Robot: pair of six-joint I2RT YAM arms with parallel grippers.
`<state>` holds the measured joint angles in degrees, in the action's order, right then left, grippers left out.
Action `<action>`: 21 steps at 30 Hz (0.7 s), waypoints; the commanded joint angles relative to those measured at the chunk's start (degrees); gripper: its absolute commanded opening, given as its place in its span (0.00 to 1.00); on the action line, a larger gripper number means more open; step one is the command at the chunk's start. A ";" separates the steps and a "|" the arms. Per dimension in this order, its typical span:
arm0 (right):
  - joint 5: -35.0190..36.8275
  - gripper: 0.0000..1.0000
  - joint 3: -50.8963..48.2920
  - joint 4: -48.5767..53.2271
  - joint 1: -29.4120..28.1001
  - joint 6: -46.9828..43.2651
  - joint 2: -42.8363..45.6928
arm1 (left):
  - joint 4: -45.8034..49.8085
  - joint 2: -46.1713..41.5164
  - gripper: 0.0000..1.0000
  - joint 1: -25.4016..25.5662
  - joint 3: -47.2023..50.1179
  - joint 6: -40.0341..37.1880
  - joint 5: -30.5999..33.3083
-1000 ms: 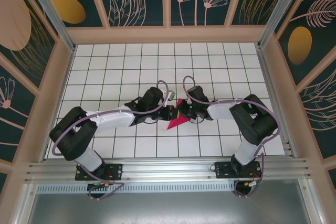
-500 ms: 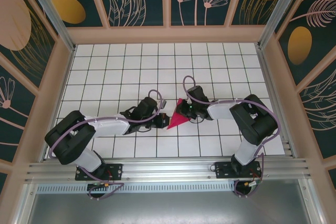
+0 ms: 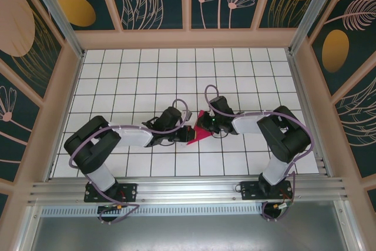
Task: Fold a paper plane with a square sheet of paper (pick it up from the middle)
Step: Fourth fold the wing at the center of the table.
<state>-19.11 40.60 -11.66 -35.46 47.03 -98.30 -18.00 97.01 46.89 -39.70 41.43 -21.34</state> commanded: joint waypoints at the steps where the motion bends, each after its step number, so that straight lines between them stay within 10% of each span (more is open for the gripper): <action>1: 3.56 0.12 -0.92 4.48 -0.35 0.53 -1.02 | -1.55 3.02 0.01 -0.14 -1.87 -0.64 -1.14; 21: 0.57 0.08 -7.44 0.68 2.07 0.55 16.92 | 2.02 6.39 0.00 -0.14 2.75 0.10 2.29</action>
<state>-16.12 36.07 -10.07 -33.30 46.85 -80.82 -22.33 100.88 46.89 -38.04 41.67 -20.56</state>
